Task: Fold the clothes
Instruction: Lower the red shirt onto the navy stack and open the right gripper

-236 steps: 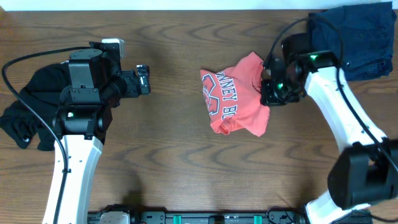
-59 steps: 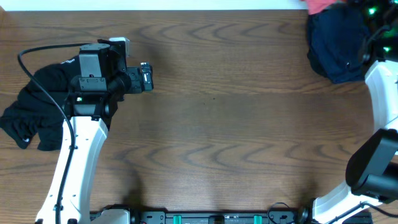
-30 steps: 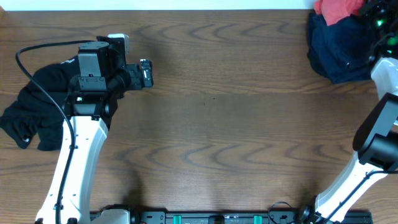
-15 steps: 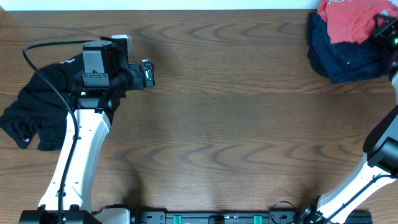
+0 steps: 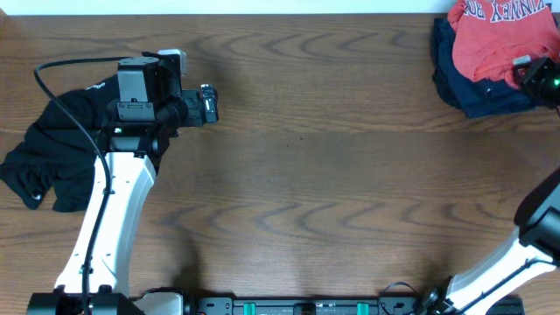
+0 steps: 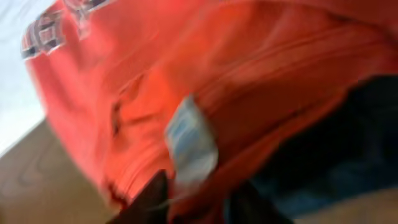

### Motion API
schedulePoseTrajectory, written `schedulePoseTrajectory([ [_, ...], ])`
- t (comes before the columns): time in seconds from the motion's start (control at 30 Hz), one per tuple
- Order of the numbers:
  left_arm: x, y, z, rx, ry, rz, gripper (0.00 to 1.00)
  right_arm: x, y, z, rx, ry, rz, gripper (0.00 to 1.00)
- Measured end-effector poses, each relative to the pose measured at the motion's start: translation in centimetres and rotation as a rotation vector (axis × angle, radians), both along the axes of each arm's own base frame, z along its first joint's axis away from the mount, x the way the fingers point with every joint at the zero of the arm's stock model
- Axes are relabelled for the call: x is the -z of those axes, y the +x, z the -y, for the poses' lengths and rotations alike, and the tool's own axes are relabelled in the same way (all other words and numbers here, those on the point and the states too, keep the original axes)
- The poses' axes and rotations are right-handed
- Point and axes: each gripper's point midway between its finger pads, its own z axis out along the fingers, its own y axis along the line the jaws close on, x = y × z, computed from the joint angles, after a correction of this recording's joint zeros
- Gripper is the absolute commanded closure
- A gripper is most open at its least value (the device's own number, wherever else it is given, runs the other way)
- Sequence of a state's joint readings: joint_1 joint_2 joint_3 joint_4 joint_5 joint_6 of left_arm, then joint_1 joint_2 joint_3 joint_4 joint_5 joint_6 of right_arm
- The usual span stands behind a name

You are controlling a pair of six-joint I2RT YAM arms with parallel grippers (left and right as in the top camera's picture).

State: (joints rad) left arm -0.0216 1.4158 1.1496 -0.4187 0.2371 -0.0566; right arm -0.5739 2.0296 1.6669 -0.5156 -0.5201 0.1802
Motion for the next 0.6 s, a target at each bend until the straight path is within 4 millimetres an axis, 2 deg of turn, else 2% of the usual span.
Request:
schedulePoseTrajectory([
  [0.07,0.0,0.0,0.0,0.0,0.0,0.0,0.02,-2.7,-0.8,-0.3,-0.026,-0.063,0.028,0.28],
  [0.1,0.0,0.0,0.0,0.0,0.0,0.0,0.02,-3.8,-1.1,-0.4,-0.034,-0.084,0.038,0.24],
  [0.17,0.0,0.0,0.0,0.0,0.0,0.0,0.02,-6.5,-1.7,-0.7,-0.059,-0.148,0.078,0.21],
  [0.27,0.0,0.0,0.0,0.0,0.0,0.0,0.02,-9.3,-2.0,-1.0,-0.078,-0.217,0.134,0.21],
  [0.37,0.0,0.0,0.0,0.001,0.0,0.0,0.02,-10.8,-0.9,-0.9,-0.112,-0.309,0.199,0.15],
  [0.47,0.0,0.0,0.0,0.0,0.0,0.0,0.02,-11.5,1.0,-1.4,-0.158,-0.414,0.256,0.01],
  [0.6,0.0,0.0,0.0,0.0,0.0,0.0,0.02,-11.6,4.6,-2.5,-0.202,-0.583,0.324,0.01],
])
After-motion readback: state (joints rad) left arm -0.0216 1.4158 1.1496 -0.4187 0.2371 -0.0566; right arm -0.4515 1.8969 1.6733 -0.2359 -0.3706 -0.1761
